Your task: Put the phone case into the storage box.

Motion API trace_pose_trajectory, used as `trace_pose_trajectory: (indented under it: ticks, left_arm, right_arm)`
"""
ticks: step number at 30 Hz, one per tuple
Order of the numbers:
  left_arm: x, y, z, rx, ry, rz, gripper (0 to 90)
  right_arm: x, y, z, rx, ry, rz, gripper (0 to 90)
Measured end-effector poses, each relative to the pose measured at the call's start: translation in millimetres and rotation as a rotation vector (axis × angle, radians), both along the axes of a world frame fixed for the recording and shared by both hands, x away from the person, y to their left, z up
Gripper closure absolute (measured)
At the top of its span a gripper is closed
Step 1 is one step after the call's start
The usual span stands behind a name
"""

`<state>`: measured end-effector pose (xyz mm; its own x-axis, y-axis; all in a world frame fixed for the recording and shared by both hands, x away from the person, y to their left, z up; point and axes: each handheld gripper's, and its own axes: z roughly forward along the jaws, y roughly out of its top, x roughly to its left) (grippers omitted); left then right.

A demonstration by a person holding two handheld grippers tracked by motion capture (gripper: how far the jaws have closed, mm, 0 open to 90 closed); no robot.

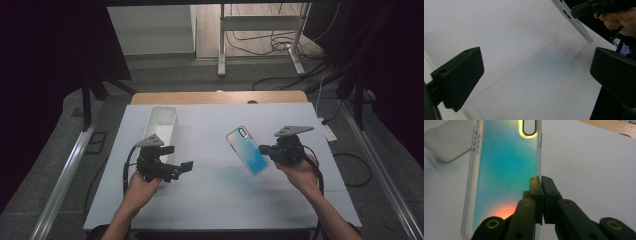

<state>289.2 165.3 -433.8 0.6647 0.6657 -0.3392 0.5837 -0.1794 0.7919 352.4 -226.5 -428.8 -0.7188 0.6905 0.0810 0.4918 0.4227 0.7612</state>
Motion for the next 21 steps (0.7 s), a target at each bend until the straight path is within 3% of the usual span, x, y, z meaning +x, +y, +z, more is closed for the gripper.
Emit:
trace_pose_trajectory:
  ticks: [14,21]
  left_arm:
    - [15.3,-15.3,4.4,-0.012,0.006,-0.037,0.0]
    - [15.3,-20.4,2.4,-0.026,0.006,-0.042,0.3]
  right_arm:
    - [-5.0,12.1,0.8,-0.005,-0.018,0.031,88.0]
    - [-7.7,19.0,0.5,-0.003,-0.022,0.05,88.0]
